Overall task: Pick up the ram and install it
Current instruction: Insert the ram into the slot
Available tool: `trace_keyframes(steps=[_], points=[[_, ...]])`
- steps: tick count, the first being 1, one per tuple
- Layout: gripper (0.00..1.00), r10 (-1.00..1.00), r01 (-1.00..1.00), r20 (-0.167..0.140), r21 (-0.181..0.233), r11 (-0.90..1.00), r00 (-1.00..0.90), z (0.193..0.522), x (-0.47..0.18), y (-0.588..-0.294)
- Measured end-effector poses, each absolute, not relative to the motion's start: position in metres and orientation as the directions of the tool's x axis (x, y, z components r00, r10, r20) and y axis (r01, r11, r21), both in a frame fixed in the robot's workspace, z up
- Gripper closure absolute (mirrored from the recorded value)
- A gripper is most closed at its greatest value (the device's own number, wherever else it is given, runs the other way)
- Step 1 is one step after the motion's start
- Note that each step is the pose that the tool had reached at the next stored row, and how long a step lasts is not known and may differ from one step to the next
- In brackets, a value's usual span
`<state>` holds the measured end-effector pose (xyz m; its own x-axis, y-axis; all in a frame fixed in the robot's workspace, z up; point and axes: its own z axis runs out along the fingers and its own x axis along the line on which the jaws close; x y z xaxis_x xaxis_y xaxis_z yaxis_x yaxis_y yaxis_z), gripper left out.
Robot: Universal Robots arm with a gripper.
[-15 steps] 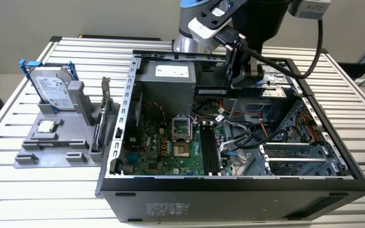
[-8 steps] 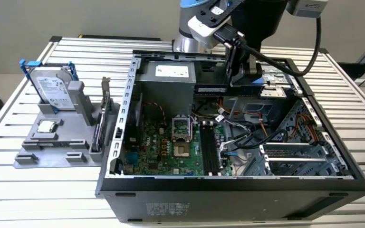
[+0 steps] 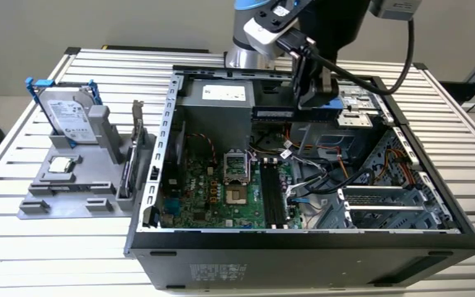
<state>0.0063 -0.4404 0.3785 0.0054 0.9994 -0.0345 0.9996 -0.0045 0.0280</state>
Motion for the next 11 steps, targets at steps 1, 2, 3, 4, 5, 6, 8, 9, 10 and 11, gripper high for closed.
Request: trace_keyframes(steps=[1,2,3,4,5,6,8,9,10,11], points=[[1.0,0.999,1.0,-0.034,0.028,-0.004,0.005,0.3784,0.0063,-0.4395],[1.0,0.999,1.0,-0.035,0.028,-0.004,0.005,0.3783,0.0063,-0.4387],[1.0,0.999,1.0,-0.035,0.028,-0.004,0.005,0.3781,0.0063,-0.4378],[1.0,0.999,1.0,-0.035,0.028,-0.004,0.005,0.378,0.0063,-0.437],[1.0,0.999,1.0,-0.034,0.028,-0.004,0.005,0.3778,0.0063,-0.4362],[1.0,0.999,1.0,-0.035,0.028,-0.004,0.005,0.3777,0.0063,-0.4354],[1.0,0.999,1.0,-0.034,0.028,-0.004,0.005,0.3774,0.0063,-0.4338],[1.0,0.999,1.0,-0.034,0.028,-0.004,0.005,0.3773,0.0063,-0.4331],[1.0,0.999,1.0,-0.034,0.028,-0.004,0.005,0.377,0.0063,-0.4323],[1.0,0.999,1.0,-0.034,0.028,-0.004,0.005,0.3769,0.0063,-0.4316]])
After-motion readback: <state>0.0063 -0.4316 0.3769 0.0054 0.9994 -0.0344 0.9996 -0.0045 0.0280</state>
